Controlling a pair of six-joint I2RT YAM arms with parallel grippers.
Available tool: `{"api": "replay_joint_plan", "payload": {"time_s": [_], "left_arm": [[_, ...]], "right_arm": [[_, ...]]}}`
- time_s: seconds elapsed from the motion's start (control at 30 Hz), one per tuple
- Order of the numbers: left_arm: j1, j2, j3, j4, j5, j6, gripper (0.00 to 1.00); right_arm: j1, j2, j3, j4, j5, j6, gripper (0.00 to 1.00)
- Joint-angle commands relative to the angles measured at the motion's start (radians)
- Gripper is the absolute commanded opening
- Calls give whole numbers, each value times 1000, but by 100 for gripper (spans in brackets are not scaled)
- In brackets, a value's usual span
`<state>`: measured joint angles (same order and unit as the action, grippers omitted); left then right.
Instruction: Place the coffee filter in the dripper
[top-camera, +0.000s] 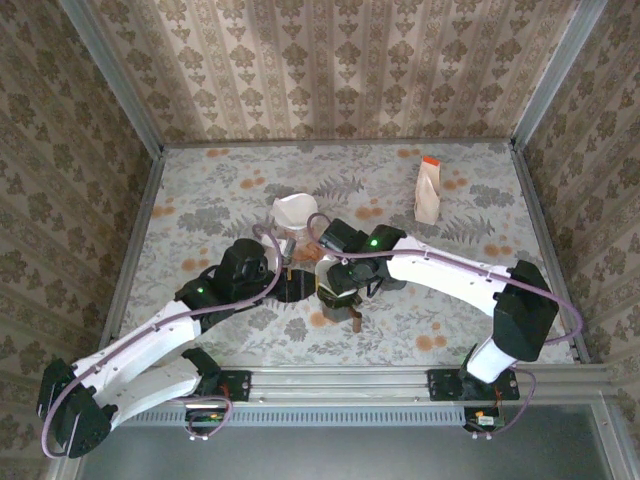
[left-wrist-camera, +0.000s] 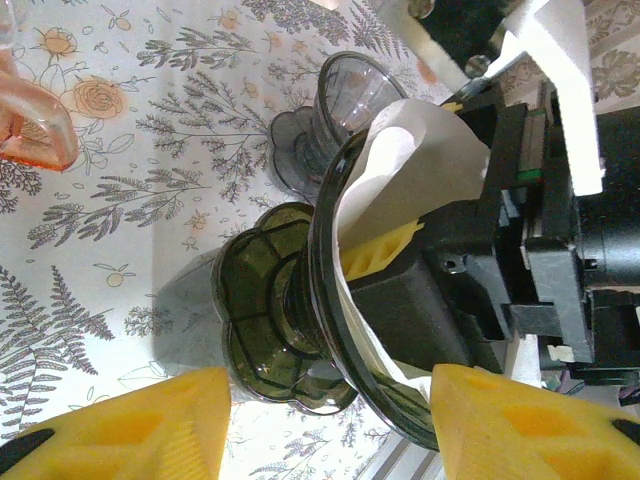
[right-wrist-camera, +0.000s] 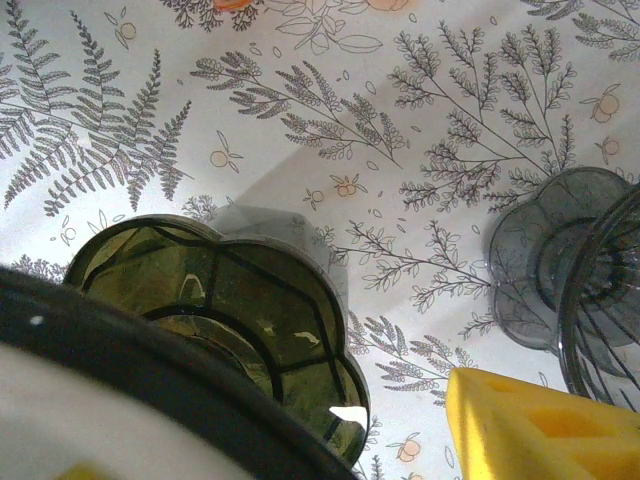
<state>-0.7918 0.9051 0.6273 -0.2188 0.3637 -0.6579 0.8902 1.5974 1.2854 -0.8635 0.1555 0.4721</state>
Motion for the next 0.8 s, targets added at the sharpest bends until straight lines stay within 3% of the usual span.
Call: {"api": "replay_joint_plan", "payload": {"time_s": [0.0,0.5,0.77], "left_arm": [[-5,-8,-17,1,12,11,56],[-5,-21,-24,15,3,-3,55],[-6,-13,-26,33,4,-8,56]], "right_arm": [[-8,-56,34,-30,36,8,66],[-11,-199,60,-98,84,11,66],[8,-326,-8,-49,-1,-15,54]]}}
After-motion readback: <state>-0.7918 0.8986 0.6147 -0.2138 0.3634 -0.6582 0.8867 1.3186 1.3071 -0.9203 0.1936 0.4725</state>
